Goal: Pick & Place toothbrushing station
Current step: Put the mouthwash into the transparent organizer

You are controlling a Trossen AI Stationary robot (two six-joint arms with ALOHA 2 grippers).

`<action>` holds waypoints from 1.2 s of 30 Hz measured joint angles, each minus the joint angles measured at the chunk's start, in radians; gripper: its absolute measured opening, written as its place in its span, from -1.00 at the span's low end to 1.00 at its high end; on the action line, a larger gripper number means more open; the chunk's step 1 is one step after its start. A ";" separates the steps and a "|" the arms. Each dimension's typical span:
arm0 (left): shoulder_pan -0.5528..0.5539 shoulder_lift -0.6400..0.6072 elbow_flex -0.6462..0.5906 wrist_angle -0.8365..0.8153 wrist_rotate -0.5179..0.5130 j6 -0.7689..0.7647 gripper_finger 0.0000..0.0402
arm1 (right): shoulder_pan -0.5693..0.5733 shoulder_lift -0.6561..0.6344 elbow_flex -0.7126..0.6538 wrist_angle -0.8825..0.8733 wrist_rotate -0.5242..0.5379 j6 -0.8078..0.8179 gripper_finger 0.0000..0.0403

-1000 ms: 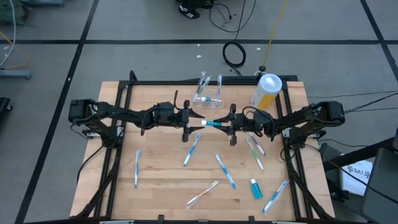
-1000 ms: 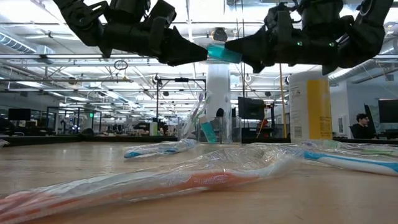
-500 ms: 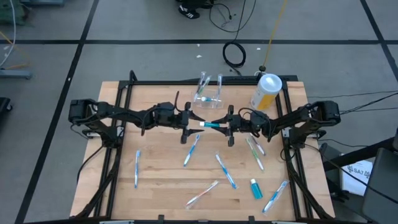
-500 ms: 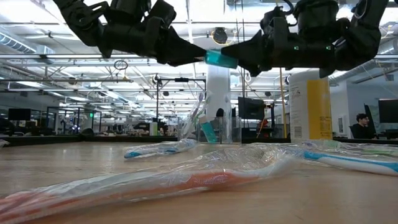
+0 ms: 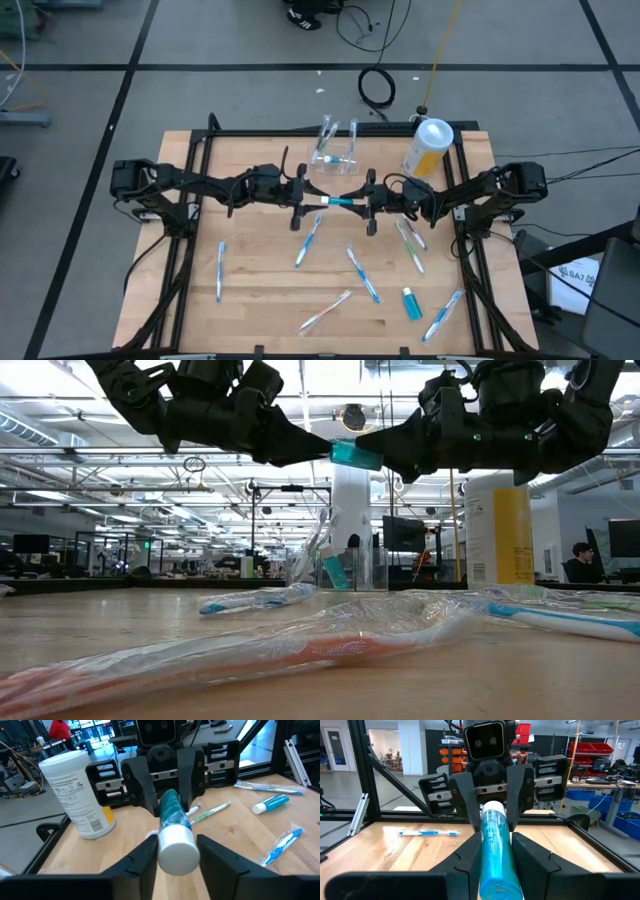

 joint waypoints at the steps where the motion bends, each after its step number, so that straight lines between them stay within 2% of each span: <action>1: 0.000 0.000 0.000 0.001 0.000 0.000 -0.37 | 0.000 0.000 0.000 0.000 0.000 0.000 -0.54; 6: 0.000 0.000 0.000 0.001 -0.003 -0.001 -0.48 | 0.000 0.000 0.000 0.000 0.004 0.000 -0.54; 15: 0.000 0.000 0.000 -0.020 -0.010 -0.024 -0.49 | 0.000 0.000 0.000 -0.026 0.007 0.010 -0.38; 19: -0.001 0.000 0.000 -0.058 -0.103 -0.072 -0.49 | 0.000 -0.005 -0.001 -0.057 0.067 0.005 -0.26; 21: 0.000 0.000 0.021 -0.144 -0.146 -0.082 -0.49 | 0.000 -0.014 -0.007 -0.074 0.122 -0.010 -0.20; 23: -0.005 0.000 0.073 -0.278 -0.200 -0.072 -0.49 | -0.001 -0.039 -0.020 -0.111 0.160 -0.034 -0.15; 27: -0.011 0.000 0.227 -0.558 -0.374 -0.043 -0.49 | 0.000 -0.116 -0.048 -0.194 0.236 -0.090 -0.08; 29: 0.005 0.000 0.305 -0.663 -0.416 -0.008 -0.49 | 0.000 -0.164 -0.060 -0.238 0.274 -0.104 -0.07; 32: 0.041 0.000 0.443 -0.806 -0.409 0.055 -0.49 | 0.000 -0.235 -0.083 -0.293 0.335 -0.106 -0.06; 36: 0.102 0.028 0.634 -0.981 -0.359 0.118 -0.49 | 0.000 -0.301 -0.119 -0.290 0.365 -0.126 -0.07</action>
